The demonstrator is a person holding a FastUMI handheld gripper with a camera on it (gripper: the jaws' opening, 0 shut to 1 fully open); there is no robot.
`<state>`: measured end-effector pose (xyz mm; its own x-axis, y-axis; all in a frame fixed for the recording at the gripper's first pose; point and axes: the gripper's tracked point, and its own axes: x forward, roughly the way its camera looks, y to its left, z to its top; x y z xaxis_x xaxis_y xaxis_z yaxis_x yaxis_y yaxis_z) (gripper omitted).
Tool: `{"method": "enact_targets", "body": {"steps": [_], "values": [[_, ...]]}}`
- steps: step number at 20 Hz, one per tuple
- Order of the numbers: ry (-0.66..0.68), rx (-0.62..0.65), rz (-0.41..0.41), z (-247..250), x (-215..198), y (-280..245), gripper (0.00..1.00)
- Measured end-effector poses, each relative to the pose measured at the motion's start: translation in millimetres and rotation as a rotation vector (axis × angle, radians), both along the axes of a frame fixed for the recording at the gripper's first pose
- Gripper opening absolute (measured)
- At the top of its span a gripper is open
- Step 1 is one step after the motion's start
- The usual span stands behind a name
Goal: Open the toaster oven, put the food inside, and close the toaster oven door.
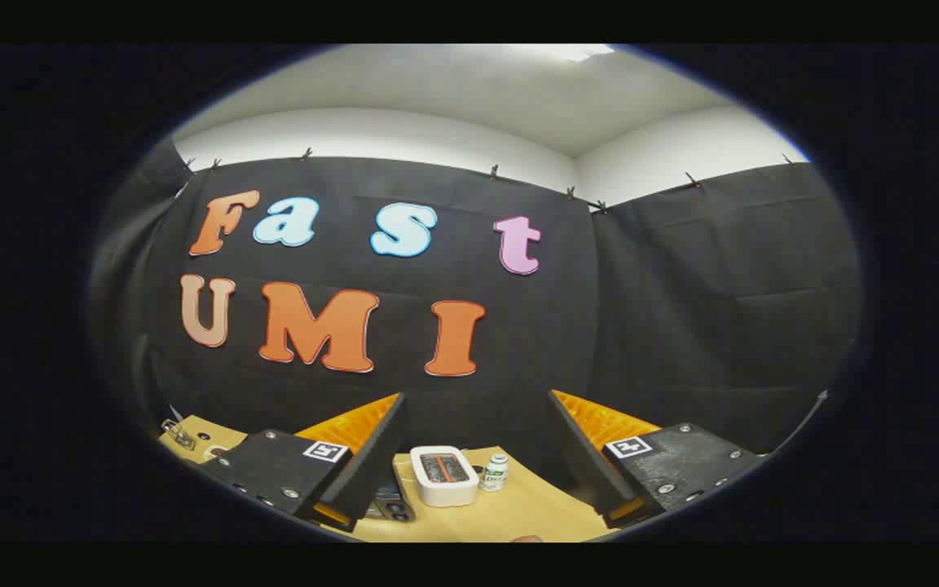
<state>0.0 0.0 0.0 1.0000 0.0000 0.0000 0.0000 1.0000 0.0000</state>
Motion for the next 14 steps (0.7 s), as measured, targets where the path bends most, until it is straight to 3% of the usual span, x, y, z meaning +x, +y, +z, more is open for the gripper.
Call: {"method": "enact_targets", "body": {"steps": [14], "values": [[0.018, 0.010, 0.054, -3, 2, 34, 0.99]]}}
